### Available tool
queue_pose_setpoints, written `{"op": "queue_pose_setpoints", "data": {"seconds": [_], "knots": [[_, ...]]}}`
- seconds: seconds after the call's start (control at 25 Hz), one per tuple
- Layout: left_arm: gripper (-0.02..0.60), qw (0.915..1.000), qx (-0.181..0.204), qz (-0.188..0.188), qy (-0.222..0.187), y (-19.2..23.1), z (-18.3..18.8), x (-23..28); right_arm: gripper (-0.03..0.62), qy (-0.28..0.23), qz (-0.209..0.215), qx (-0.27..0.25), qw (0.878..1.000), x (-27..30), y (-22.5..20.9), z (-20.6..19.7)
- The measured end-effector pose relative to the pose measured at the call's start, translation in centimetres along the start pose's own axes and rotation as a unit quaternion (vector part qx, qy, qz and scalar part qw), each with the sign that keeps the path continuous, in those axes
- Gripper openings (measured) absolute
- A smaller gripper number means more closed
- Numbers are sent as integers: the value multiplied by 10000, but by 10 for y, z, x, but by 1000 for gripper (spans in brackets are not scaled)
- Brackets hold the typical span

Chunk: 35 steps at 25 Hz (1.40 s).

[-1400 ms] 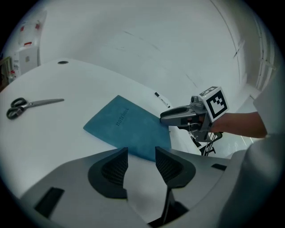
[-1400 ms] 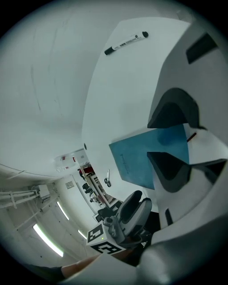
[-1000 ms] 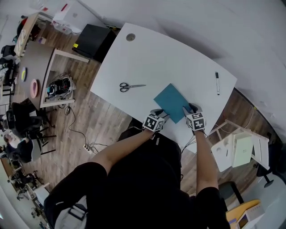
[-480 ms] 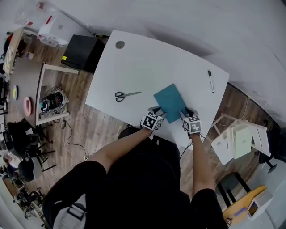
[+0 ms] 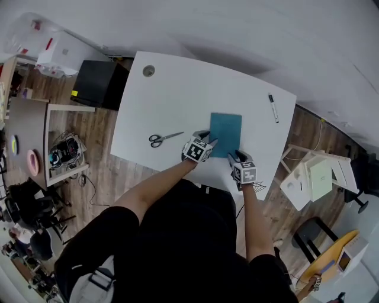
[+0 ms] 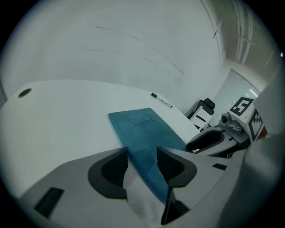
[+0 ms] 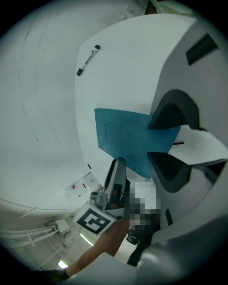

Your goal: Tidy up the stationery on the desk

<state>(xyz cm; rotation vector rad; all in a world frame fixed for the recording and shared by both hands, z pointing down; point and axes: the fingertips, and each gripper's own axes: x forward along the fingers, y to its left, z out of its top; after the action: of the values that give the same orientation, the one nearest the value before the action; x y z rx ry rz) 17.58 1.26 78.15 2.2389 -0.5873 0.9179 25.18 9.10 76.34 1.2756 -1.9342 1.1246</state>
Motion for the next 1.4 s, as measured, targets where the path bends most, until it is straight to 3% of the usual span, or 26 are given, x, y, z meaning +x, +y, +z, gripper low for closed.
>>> {"op": "queue_pose_setpoints", "data": {"seconds": [0.16, 0.4, 0.6, 0.8, 1.12, 1.4], "knots": [[207, 9998, -26, -153, -84, 10, 14, 6, 161, -63, -100, 81, 9999, 6, 8, -1], [207, 9996, -87, -241, -80, 4, 9, -2, 161, -324, -46, 616, 9976, -4, -6, 7], [207, 9993, -204, -288, -95, -12, 4, -9, 160, -335, -284, 605, 9972, -6, -23, 2], [207, 9997, -7, -236, 31, -18, -4, -5, 149, -255, -353, 591, 9973, 3, -22, -2], [207, 9997, -155, -164, 9, 0, 5, -8, 149, -203, -343, 542, 9977, 16, -17, 11], [207, 9992, -379, -118, -65, 44, 23, -17, 149, -51, -277, 444, 9986, 43, 3, 42]]}}
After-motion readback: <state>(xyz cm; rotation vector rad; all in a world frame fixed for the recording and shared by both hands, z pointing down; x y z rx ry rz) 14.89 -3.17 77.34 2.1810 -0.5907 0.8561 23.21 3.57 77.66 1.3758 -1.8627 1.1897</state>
